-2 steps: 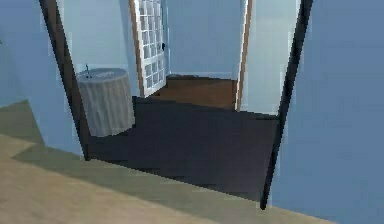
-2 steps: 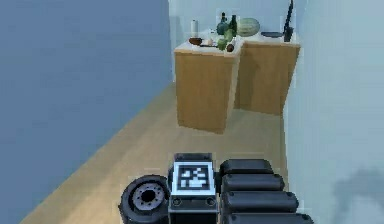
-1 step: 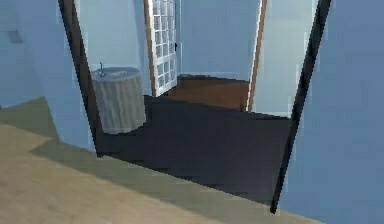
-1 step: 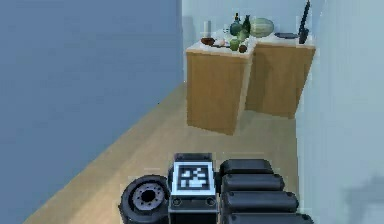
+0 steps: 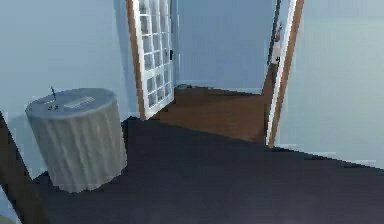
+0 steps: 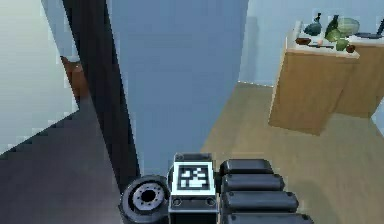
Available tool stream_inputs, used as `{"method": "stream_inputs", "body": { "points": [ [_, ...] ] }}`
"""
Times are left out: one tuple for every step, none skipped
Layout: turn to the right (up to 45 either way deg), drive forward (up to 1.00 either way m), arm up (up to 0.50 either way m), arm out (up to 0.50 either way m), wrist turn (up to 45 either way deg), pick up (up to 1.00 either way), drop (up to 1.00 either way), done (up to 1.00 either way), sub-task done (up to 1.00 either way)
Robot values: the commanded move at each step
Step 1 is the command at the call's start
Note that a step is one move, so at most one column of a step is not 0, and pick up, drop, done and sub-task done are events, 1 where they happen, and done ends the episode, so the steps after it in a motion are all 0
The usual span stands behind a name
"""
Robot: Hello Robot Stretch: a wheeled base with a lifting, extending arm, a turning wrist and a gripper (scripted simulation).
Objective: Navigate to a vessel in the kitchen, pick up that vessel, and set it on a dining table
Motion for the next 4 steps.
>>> {"method": "stream_inputs", "body": {
  "points": [
    [0.0,1.0,0.0,0.0,0.0,0.0,0.0,0.0,0.0],
    [0.0,0.55,0.0,0.0,0.0,0.0,0.0,0.0,0.0],
    [-21.0,0.0,0.0,0.0,0.0,0.0,0.0,0.0,0.0],
    [0.0,0.7,0.0,0.0,0.0,0.0,0.0,0.0,0.0]
  ]
}}
